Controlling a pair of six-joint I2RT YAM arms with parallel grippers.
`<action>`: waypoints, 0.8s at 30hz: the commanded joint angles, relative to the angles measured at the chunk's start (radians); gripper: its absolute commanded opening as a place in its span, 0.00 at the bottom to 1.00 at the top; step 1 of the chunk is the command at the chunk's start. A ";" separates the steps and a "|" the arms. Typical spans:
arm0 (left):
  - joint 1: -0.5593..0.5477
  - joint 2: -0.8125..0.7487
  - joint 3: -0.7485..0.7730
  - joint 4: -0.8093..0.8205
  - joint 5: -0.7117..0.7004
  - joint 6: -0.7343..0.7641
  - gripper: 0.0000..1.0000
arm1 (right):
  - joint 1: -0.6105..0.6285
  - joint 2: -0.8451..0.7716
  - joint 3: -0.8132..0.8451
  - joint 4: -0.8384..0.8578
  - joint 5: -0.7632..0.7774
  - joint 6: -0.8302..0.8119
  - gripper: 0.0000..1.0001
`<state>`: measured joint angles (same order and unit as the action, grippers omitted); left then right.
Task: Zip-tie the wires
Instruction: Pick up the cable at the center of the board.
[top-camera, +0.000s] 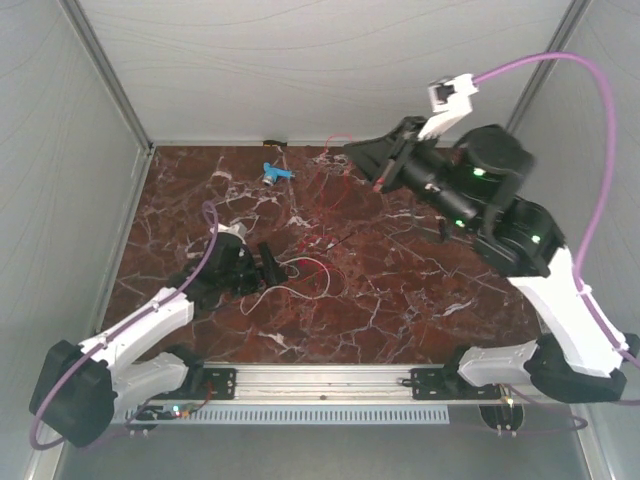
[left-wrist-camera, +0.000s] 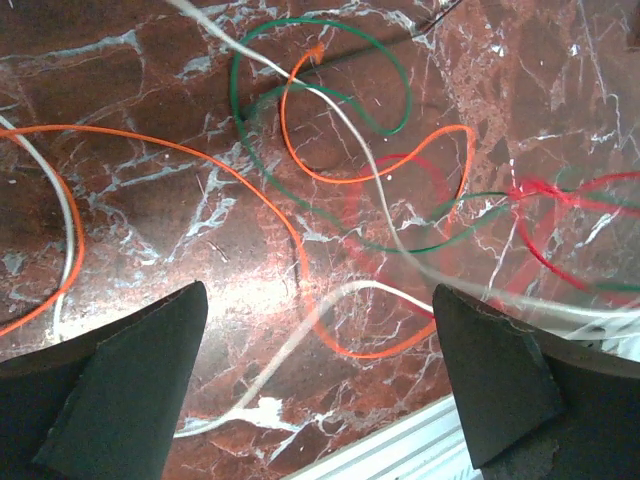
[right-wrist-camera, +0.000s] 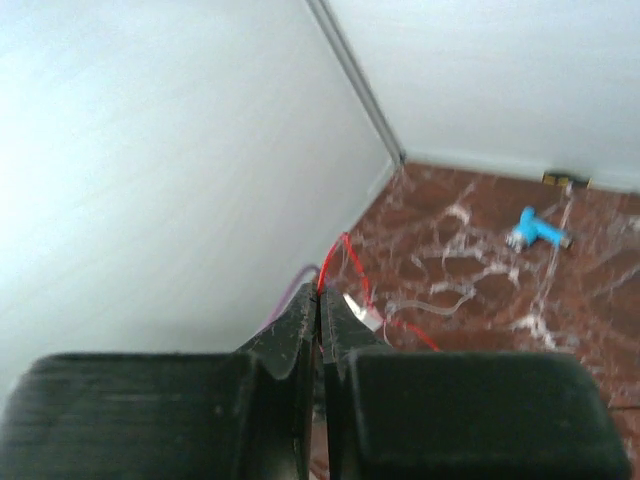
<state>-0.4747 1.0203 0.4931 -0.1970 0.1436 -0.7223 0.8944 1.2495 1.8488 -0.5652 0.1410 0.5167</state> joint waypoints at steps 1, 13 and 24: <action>-0.022 0.012 0.021 0.074 -0.047 0.004 0.96 | -0.003 -0.070 0.123 -0.015 0.094 -0.103 0.00; -0.189 0.023 0.110 0.081 -0.168 0.114 1.00 | -0.003 -0.087 0.232 -0.065 0.268 -0.260 0.00; -0.424 0.289 0.298 0.065 -0.269 0.187 0.99 | -0.003 -0.311 -0.194 -0.008 0.426 -0.223 0.00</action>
<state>-0.8566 1.2037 0.6952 -0.1497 -0.0696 -0.5606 0.8940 1.0264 1.7481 -0.5941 0.4713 0.2836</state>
